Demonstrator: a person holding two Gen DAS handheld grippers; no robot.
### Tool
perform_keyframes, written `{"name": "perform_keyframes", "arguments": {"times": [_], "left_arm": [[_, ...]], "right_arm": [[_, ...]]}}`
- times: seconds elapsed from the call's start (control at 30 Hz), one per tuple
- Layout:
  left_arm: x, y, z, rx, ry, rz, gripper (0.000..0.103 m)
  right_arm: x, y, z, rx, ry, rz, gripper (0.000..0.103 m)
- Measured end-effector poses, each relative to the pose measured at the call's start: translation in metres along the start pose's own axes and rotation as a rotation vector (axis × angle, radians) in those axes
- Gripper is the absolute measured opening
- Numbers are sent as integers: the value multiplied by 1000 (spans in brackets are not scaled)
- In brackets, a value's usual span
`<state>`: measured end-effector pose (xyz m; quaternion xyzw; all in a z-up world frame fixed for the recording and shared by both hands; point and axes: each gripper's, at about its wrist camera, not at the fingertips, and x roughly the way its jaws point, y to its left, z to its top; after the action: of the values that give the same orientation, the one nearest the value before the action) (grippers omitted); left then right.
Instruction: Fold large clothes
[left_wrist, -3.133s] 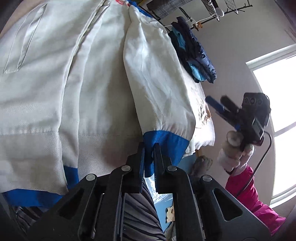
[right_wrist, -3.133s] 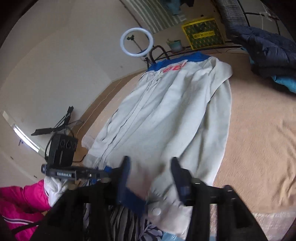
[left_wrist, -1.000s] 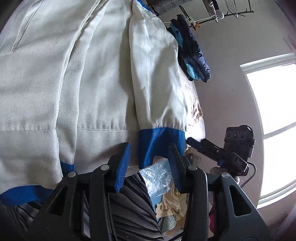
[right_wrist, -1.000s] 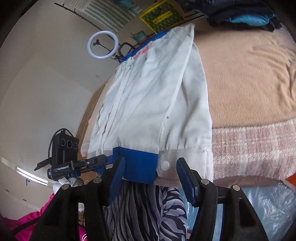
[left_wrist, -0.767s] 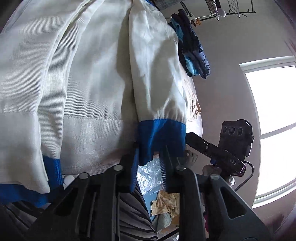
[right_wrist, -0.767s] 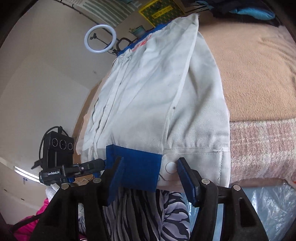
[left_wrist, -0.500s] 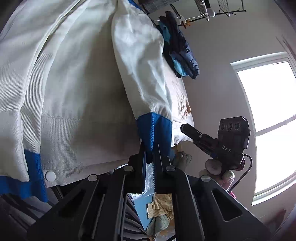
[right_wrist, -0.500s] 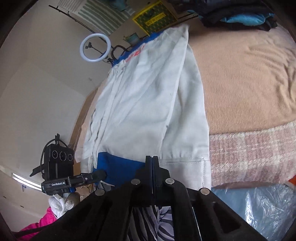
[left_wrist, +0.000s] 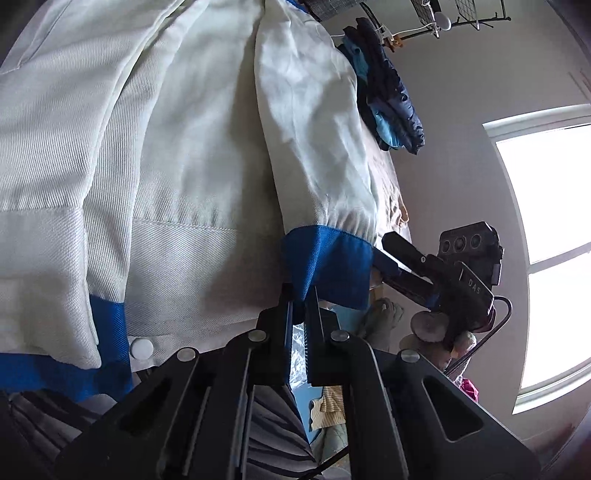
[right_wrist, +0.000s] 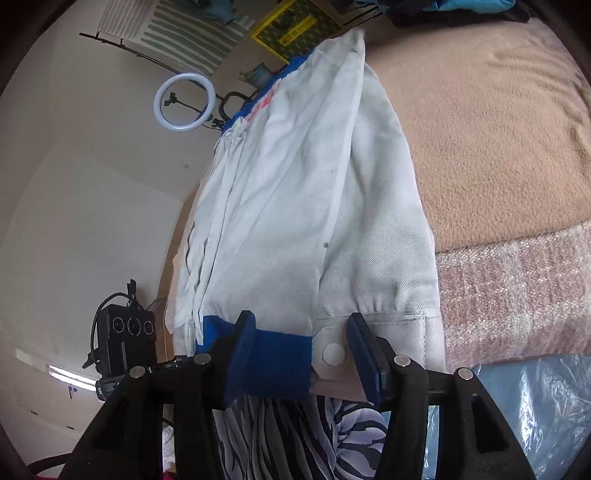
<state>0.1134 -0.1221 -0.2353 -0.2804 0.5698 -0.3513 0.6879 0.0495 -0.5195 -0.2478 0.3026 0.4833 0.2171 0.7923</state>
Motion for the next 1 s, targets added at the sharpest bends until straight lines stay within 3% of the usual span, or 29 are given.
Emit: {"name": "perform_keyframes", "arguments": {"times": [0.03,0.07,0.1,0.17,0.2,0.3,0.5,0.57,0.7,0.77,0.87,1.0], "left_arm": [[1,1,0,-1,4,3,3],[3,1,0,0,6,7,3],[4,1,0,1,8,9,3],[6,-2,-1,13,10,12,3],[5,-4,-1,18,9,14,3],[0,-13,-2,28,1,3,2],[7,-50,-7,112,21,-25,1],[22,-55,-11,146,57,23,1],[46,-39,-16,123,118,94,1],[44,-36,-20,112,126,80,2],[24,-42,-20,132,96,33,2],[-1,-59,-11,186,25,54,8]], "right_arm": [[1,0,1,2,-12,0,54],[2,2,3,1,-20,1,47],[4,3,5,-6,-16,16,31],[8,7,7,-12,-6,33,22],[10,11,7,-28,-2,37,9],[2,26,7,-91,5,-18,1],[-48,51,24,-190,-8,-120,0],[-55,47,27,-189,-15,-138,0],[-28,15,19,-118,35,-205,0],[-11,3,15,-97,57,-234,0],[-14,-1,11,-93,41,-209,1],[-38,6,11,-137,-2,-245,21]]}}
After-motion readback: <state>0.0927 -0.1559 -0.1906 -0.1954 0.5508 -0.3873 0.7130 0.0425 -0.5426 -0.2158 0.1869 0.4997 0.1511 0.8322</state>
